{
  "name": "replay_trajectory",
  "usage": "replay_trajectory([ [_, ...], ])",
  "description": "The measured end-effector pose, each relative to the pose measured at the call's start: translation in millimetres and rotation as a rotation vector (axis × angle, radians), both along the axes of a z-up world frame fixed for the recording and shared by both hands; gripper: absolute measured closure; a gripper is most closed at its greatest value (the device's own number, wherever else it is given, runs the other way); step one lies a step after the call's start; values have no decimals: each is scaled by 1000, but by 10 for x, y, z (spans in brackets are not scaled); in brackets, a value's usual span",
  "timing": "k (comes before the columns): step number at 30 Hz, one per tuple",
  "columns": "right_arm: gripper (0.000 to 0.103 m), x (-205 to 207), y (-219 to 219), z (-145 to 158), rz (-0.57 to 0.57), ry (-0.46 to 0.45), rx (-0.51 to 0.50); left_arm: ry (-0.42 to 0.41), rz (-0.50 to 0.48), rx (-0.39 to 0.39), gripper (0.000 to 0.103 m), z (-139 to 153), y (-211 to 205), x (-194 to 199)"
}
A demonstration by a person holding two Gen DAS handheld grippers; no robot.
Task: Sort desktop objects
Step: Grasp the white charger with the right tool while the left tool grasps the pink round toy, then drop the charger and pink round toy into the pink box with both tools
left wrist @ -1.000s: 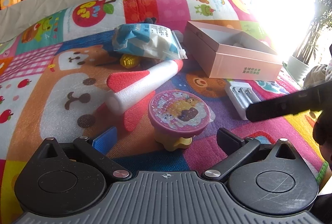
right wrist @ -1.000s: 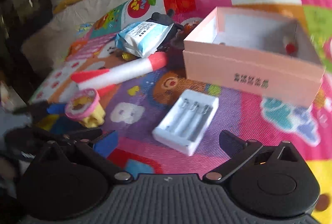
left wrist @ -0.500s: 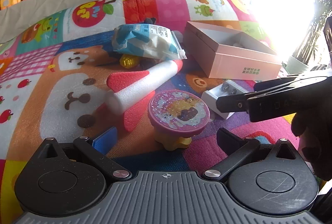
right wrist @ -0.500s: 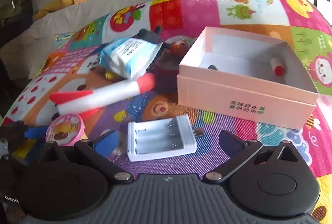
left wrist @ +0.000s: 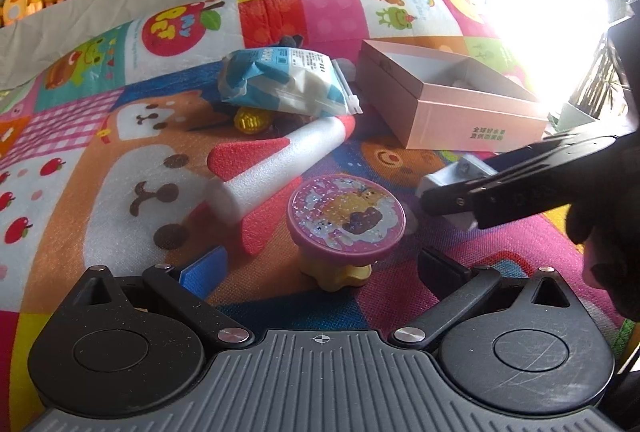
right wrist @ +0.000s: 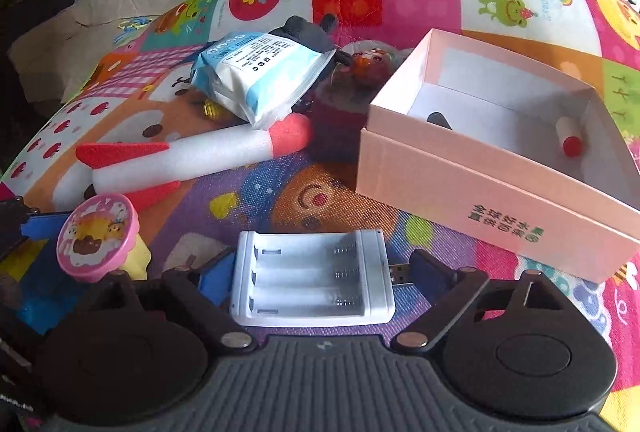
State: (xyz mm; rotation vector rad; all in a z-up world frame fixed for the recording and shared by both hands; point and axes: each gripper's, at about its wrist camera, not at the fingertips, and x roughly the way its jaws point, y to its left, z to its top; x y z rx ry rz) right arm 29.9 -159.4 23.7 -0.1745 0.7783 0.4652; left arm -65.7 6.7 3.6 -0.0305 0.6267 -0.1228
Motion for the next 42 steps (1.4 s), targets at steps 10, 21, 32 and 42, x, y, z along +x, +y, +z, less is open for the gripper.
replay_trajectory([
  [10, 12, -531, -685, 185, -125, -21, 43, -41, -53, 60, 26, 65, -199, 16],
  [21, 12, -956, -927, 350, -89, -67, 42, -85, -203, 124, 54, 338, -435, -25],
  [32, 12, -376, -1283, 1487, -190, -390, 116, -399, -308, 103, 47, 1226, -1062, 1037],
  [42, 0, 721, -1318, 1488, -306, -277, 233, -227, -242, 167, 6, 742, -690, 1138],
])
